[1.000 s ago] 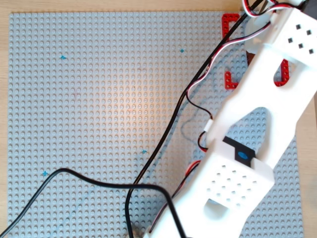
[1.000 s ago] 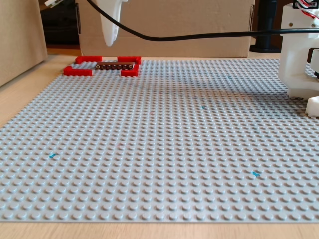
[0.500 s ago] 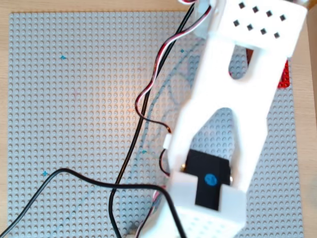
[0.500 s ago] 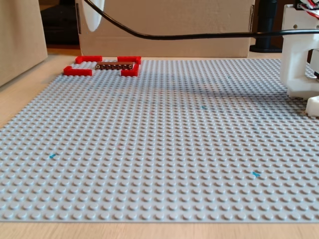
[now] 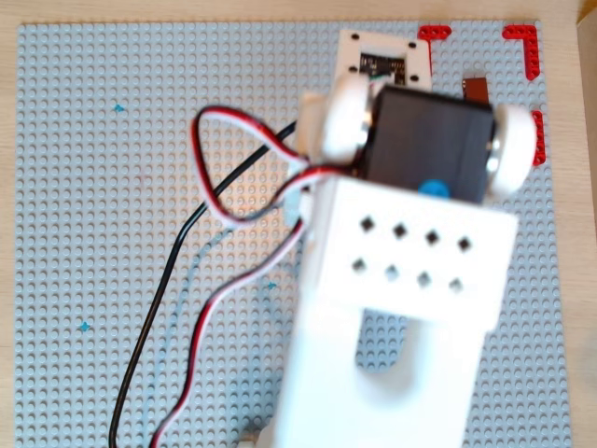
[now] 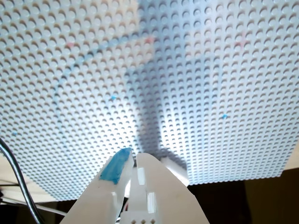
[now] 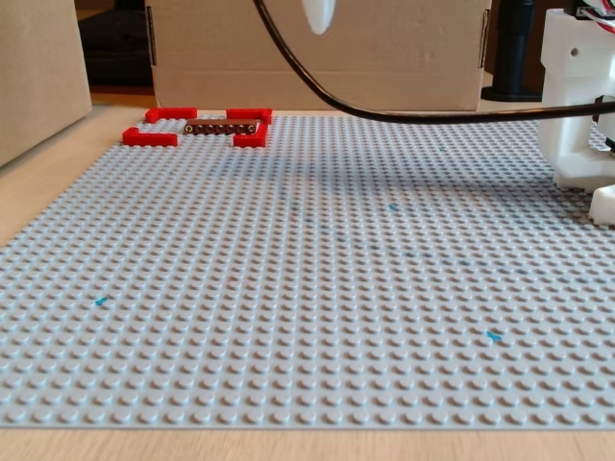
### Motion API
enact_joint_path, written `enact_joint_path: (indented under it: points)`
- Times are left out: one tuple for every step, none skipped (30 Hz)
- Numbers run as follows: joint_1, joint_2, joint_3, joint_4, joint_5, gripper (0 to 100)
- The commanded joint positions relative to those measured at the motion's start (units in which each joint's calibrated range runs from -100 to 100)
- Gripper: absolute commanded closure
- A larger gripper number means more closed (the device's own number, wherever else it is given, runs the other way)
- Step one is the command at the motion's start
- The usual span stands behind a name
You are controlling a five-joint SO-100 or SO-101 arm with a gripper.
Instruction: Grab and store lego
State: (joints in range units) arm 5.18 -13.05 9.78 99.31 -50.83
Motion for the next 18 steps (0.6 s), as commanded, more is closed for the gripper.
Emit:
enact_joint_path:
  points:
    - [-0.80, -15.49, 12.54, 0.17, -1.40, 99]
    - [-0.80, -18.54, 15.18, 0.17, -1.45, 99]
    - [-0.80, -21.92, 17.90, 0.17, -1.56, 99]
    - [-0.80, -25.48, 20.35, 0.17, -1.56, 99]
    - [-0.80, -28.78, 22.62, 0.17, -1.56, 99]
    - [-0.80, -32.42, 25.07, 0.17, -1.56, 99]
    - [-0.80, -35.89, 27.34, 0.17, -1.56, 99]
    - [-0.80, -39.45, 29.51, 0.17, -1.56, 99]
    - [-0.80, -42.92, 31.51, 0.17, -1.56, 99]
    - [-0.80, -46.48, 33.51, 0.17, -1.56, 99]
    - [-0.80, -49.70, 35.50, 0.17, -1.56, 99]
    - [-0.80, -52.91, 37.14, 0.17, -1.56, 99]
    - [-0.80, -55.88, 38.68, 0.17, -1.45, 99]
    - [-0.80, -58.84, 39.95, 0.17, -1.35, 99]
    - [-0.87, -61.80, 41.31, 0.17, -1.40, 99]
    - [-1.02, -64.60, 42.76, 0.17, -1.50, 99]
    - [-1.62, -67.31, 44.03, 0.26, -1.56, 99]
    - [-2.21, -69.85, 45.21, 0.26, -1.61, 99]
